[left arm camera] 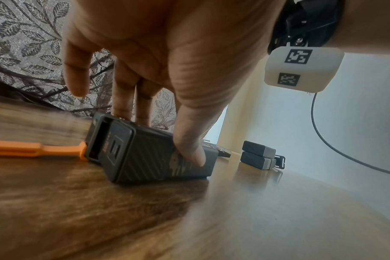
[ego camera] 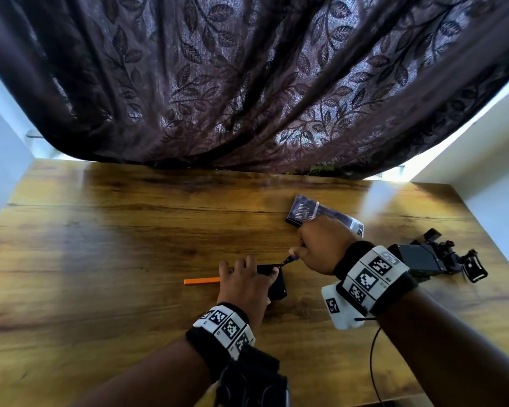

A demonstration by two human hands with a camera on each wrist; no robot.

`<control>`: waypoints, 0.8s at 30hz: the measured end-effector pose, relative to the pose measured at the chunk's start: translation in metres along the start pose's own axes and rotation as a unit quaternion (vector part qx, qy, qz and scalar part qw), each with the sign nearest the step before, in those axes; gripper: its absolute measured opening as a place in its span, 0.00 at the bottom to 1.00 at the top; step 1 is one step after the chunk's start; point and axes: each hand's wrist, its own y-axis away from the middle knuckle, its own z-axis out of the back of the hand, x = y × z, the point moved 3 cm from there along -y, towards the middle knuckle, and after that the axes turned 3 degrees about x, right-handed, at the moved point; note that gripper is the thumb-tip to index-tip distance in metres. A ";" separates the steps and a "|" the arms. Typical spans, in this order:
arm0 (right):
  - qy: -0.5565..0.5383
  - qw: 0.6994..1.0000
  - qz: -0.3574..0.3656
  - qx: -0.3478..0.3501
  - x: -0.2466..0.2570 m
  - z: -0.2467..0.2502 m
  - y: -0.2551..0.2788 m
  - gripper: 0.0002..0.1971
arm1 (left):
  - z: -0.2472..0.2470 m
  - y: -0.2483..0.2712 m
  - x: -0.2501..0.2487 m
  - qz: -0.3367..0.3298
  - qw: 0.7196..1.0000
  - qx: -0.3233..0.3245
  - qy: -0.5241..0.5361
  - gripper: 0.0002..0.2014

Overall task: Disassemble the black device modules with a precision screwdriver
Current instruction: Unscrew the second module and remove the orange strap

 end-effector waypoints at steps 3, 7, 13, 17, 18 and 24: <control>0.021 0.999 -0.024 0.007 0.002 0.001 0.001 0.23 | -0.001 0.000 0.000 0.004 1.000 -0.002 0.000 0.33; 0.007 1.000 0.011 0.002 0.002 -0.001 0.004 0.12 | -0.001 0.000 0.000 0.006 1.000 0.002 0.002 0.33; -0.056 0.996 0.065 -0.023 0.011 -0.002 0.003 0.06 | -0.001 0.000 -0.001 0.010 1.000 0.000 0.001 0.32; -0.045 0.998 0.032 -0.042 0.012 -0.003 -0.004 0.11 | 0.000 0.001 -0.001 0.009 1.000 0.000 -0.001 0.32; -0.037 0.998 0.019 -0.041 0.010 -0.003 -0.005 0.16 | 0.000 0.001 -0.001 0.008 1.000 0.001 -0.001 0.32; -0.013 1.000 0.005 -0.026 0.002 -0.003 -0.006 0.19 | 0.001 0.001 -0.001 0.007 1.000 0.004 -0.002 0.32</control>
